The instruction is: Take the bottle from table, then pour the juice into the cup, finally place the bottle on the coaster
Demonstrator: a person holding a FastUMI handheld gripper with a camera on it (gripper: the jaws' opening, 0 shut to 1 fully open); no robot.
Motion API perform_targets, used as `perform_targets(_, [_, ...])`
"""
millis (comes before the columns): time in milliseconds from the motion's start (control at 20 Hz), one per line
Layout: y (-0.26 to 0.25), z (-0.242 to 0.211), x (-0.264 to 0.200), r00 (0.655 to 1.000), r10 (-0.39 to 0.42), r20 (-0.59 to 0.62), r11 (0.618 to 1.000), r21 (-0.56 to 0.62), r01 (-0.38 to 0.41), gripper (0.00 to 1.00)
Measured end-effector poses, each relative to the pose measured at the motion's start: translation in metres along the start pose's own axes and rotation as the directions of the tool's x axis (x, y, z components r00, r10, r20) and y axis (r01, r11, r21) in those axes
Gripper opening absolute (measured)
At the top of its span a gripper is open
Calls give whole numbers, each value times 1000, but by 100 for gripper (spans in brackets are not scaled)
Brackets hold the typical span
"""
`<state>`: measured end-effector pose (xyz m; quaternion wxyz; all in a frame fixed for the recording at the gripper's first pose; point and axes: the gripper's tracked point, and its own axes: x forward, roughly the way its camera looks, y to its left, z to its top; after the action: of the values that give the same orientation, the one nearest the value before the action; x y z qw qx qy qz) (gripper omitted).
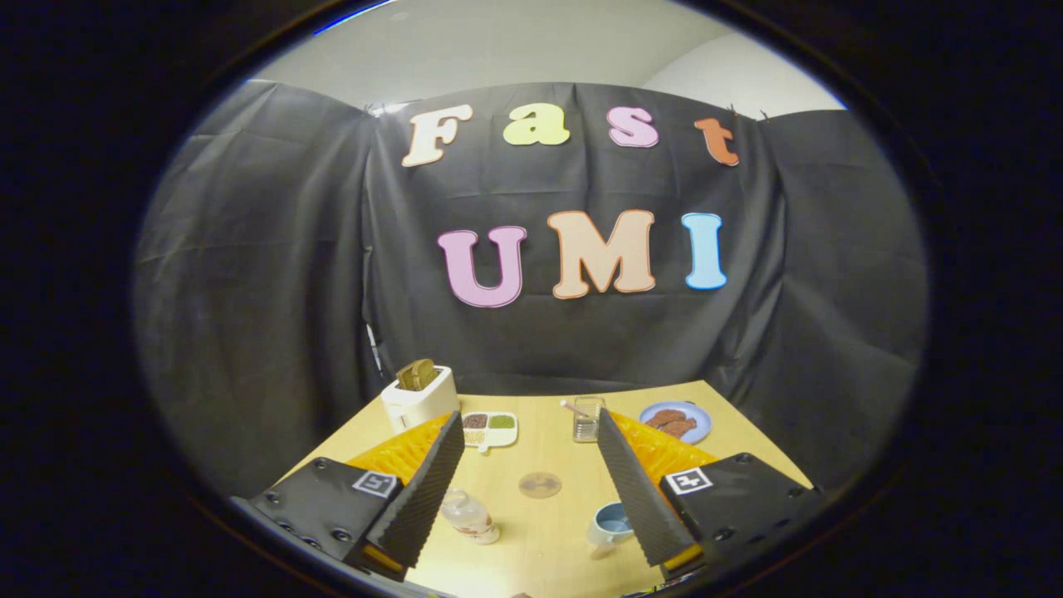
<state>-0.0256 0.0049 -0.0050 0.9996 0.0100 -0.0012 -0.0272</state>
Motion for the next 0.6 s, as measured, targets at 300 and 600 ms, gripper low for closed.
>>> perform_targets(300, [21, -5, -9, 1000, -23, -5, 1000, 15, 23, 100])
perform_targets(600, [67, -48, -14, 995, -39, -87, 999, 7, 40, 99])
